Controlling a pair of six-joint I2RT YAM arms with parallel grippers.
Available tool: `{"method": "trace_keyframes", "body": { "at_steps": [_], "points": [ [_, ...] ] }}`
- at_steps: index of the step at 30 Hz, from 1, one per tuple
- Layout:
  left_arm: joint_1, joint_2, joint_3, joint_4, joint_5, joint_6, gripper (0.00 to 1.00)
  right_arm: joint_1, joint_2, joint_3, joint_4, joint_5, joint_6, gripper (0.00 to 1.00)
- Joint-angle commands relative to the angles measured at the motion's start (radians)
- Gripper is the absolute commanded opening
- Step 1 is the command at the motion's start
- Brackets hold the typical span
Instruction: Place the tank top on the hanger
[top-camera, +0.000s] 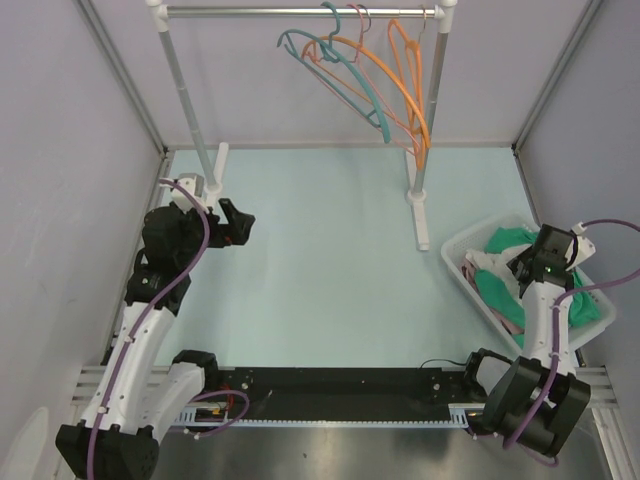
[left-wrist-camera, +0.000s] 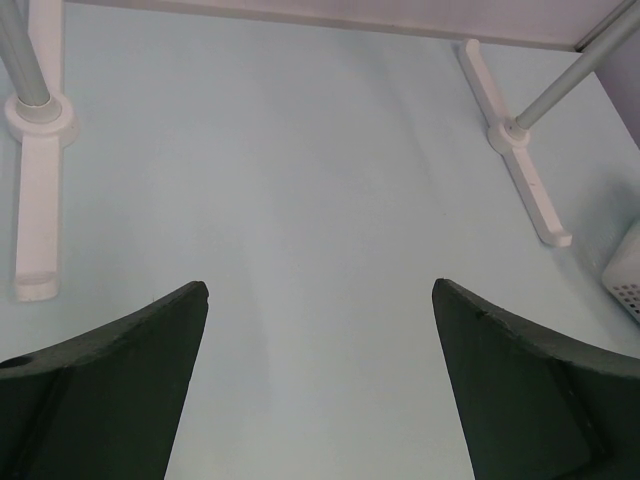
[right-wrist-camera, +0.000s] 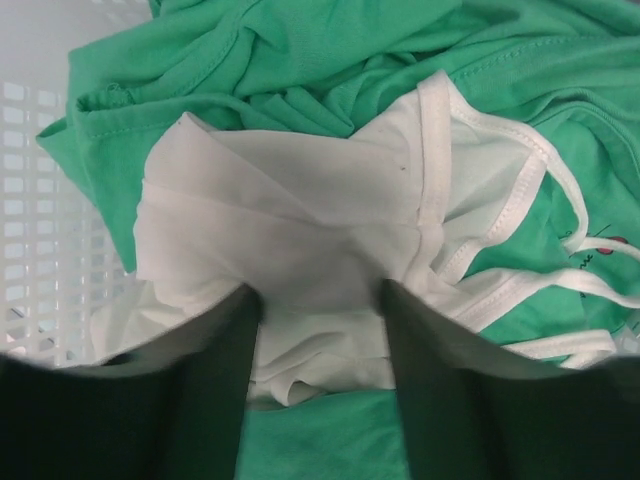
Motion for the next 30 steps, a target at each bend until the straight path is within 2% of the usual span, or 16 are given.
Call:
{"method": "trace_keyframes", "body": {
  "at_steps": [1,2,3,6,8,17,24,30],
  "points": [
    [0.005,-0.023,-0.003,0.03,0.009,-0.014,0.99,0.015,-0.061,0.024,0.025,0.017,-0.006,0.44],
    [0.005,-0.023,-0.004,0.029,0.003,-0.014,1.0,0.022,-0.077,0.035,0.021,0.017,-0.013,0.38],
    [0.005,-0.023,-0.003,0.029,0.0,-0.013,0.99,0.027,-0.103,0.046,0.015,0.016,-0.023,0.26],
    [0.005,-0.023,-0.004,0.029,-0.009,-0.01,0.99,0.036,-0.138,0.103,-0.019,-0.024,-0.059,0.07],
    [0.005,-0.022,-0.004,0.027,-0.015,-0.008,0.99,0.039,-0.178,0.142,-0.025,-0.078,-0.078,0.0],
    [0.005,-0.023,-0.001,0.017,-0.065,0.013,0.99,0.079,-0.245,0.347,-0.079,-0.282,-0.093,0.0],
    [0.005,-0.028,0.006,0.007,-0.071,0.041,0.99,0.293,-0.258,0.587,-0.073,-0.351,-0.098,0.0],
    [0.005,-0.076,-0.01,0.017,-0.114,0.079,0.99,0.433,-0.256,0.617,-0.117,-0.466,-0.133,0.0]
  ]
}}
